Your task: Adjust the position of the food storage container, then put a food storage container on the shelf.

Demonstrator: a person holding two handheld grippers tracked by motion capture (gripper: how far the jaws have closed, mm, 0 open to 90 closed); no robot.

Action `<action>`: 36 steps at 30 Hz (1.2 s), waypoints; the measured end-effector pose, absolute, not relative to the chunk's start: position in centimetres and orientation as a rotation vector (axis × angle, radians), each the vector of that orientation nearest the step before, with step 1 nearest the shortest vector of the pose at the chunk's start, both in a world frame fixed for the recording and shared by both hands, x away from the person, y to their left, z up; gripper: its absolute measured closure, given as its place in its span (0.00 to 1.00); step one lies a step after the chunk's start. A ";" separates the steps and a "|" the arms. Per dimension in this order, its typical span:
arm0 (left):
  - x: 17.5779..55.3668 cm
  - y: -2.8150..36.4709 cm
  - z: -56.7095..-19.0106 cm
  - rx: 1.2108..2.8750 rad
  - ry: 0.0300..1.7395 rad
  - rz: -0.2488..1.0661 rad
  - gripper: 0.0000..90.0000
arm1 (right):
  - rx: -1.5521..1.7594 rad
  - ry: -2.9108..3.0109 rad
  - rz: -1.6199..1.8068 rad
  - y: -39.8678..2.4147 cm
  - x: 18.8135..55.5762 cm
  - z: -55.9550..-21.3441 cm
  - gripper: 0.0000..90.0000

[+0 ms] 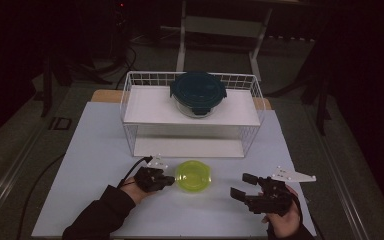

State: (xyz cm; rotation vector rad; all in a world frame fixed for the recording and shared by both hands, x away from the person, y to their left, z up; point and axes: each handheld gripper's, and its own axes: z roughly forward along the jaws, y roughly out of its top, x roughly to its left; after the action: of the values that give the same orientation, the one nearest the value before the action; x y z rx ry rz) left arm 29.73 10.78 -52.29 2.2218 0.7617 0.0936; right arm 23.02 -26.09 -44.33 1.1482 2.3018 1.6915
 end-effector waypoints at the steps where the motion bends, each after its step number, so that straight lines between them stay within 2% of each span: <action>1: 29.6 11.1 -52.1 2.220 0.771 0.084 0.97 | 1.147 2.305 1.689 -26.1 23.0 -44.4 0.21; 7: 29.0 13.4 -50.6 2.176 0.814 0.061 0.85 | 1.121 2.310 1.671 -25.8 23.0 -44.4 0.21; 15: 27.7 14.9 -47.5 2.067 0.801 0.023 0.57 | 1.059 2.319 1.632 -25.4 23.0 -44.7 0.20; 18: 27.2 14.9 -46.7 2.049 0.773 0.039 0.54 | 1.030 2.316 1.618 -25.2 23.0 -44.8 0.19; 23: 27.0 14.4 -46.3 2.036 0.783 0.039 0.37 | 1.068 2.341 1.590 -24.7 23.2 -45.2 0.18; 27: 27.1 14.0 -46.2 2.034 0.783 0.024 0.17 | 1.105 2.348 1.582 -24.6 23.5 -45.5 0.17; 33: 27.7 13.8 -46.1 1.955 0.825 0.039 0.08 | 1.113 2.351 1.544 -24.1 23.9 -45.5 0.15; 36: 28.2 13.7 -46.1 1.918 0.857 0.000 0.08 | 1.121 2.349 1.509 -23.6 24.3 -45.4 0.14</action>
State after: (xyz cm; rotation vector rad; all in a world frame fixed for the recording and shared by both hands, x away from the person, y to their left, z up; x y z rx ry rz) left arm 28.15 13.67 -46.07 1.9178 0.8568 -0.0004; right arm 24.26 -23.63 -45.42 1.1214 2.3490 1.5091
